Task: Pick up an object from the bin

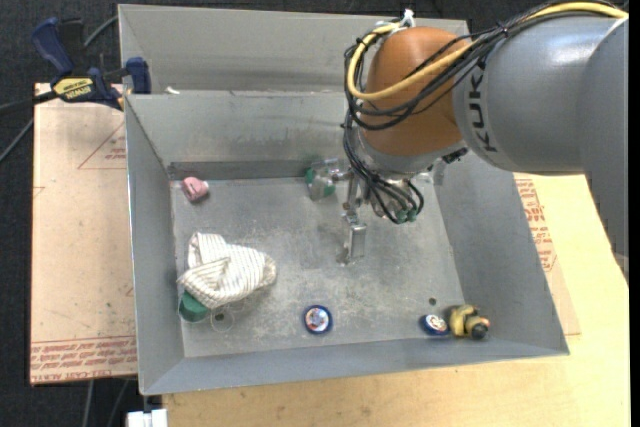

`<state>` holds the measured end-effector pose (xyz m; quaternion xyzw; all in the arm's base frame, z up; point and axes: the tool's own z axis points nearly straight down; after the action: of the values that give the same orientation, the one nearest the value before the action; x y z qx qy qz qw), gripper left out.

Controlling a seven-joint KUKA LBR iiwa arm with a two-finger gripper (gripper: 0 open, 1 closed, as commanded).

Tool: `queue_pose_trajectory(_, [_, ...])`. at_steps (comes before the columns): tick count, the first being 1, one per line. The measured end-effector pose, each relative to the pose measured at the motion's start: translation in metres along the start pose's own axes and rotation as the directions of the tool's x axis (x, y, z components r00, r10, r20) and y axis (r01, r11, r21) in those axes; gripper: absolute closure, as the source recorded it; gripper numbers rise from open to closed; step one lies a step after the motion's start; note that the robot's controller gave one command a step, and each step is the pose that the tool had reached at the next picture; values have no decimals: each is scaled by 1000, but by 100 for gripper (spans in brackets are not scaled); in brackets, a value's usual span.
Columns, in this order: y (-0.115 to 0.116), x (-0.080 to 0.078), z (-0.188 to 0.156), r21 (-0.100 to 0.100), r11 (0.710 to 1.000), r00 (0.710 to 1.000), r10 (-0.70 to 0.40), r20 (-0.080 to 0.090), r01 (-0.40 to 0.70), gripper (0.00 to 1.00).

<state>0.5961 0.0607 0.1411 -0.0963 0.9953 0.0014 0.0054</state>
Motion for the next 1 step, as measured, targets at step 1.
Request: queue_pose_trajectory(1, [0, 0, 0, 0, 1000, 1000, 1, 0, -1, 0])
